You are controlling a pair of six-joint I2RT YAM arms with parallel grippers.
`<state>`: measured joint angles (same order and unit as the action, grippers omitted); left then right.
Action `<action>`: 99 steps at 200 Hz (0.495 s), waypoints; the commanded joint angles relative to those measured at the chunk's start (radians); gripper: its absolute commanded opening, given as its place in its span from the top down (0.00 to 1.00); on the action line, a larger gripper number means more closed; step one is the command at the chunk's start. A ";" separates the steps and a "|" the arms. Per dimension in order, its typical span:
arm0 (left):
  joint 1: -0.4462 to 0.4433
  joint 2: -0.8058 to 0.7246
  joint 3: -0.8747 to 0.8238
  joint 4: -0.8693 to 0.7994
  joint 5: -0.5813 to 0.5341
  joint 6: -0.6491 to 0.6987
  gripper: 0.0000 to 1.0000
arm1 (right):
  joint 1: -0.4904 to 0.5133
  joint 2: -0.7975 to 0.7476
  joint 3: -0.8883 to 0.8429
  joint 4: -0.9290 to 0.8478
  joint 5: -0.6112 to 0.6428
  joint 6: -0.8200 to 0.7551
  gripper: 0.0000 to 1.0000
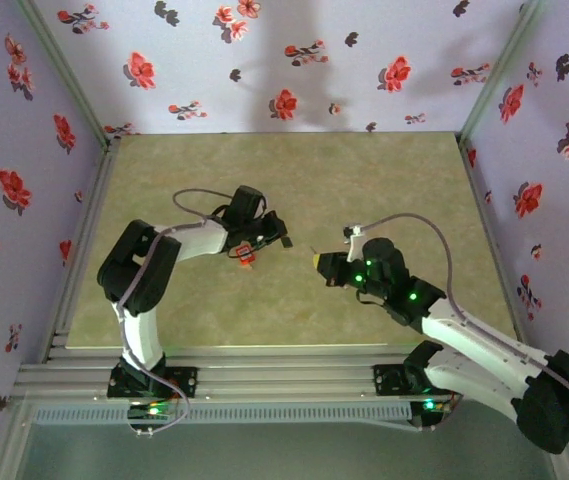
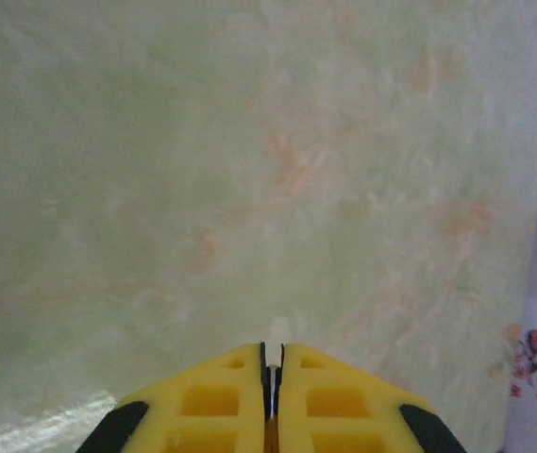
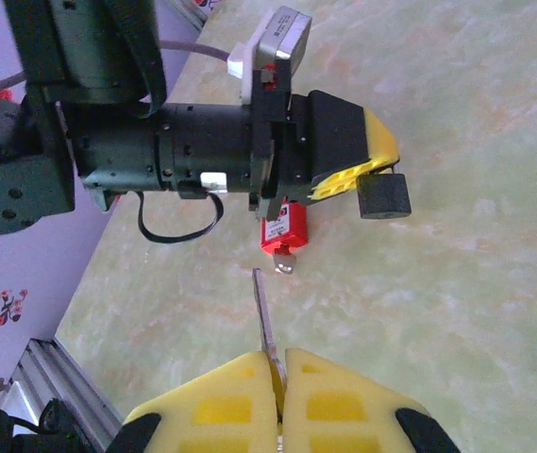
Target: Lock with the key
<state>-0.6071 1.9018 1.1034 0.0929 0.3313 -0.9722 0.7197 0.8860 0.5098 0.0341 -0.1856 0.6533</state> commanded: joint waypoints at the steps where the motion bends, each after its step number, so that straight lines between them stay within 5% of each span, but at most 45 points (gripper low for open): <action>1: -0.011 0.037 0.075 -0.109 -0.059 0.066 1.00 | -0.004 -0.045 -0.020 -0.025 0.020 -0.013 1.00; 99: -0.023 0.148 0.203 -0.218 -0.105 0.111 1.00 | -0.003 -0.114 -0.078 -0.036 0.016 0.019 1.00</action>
<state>-0.6239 2.0190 1.2694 -0.0879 0.2447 -0.8936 0.7197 0.7853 0.4473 0.0006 -0.1822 0.6571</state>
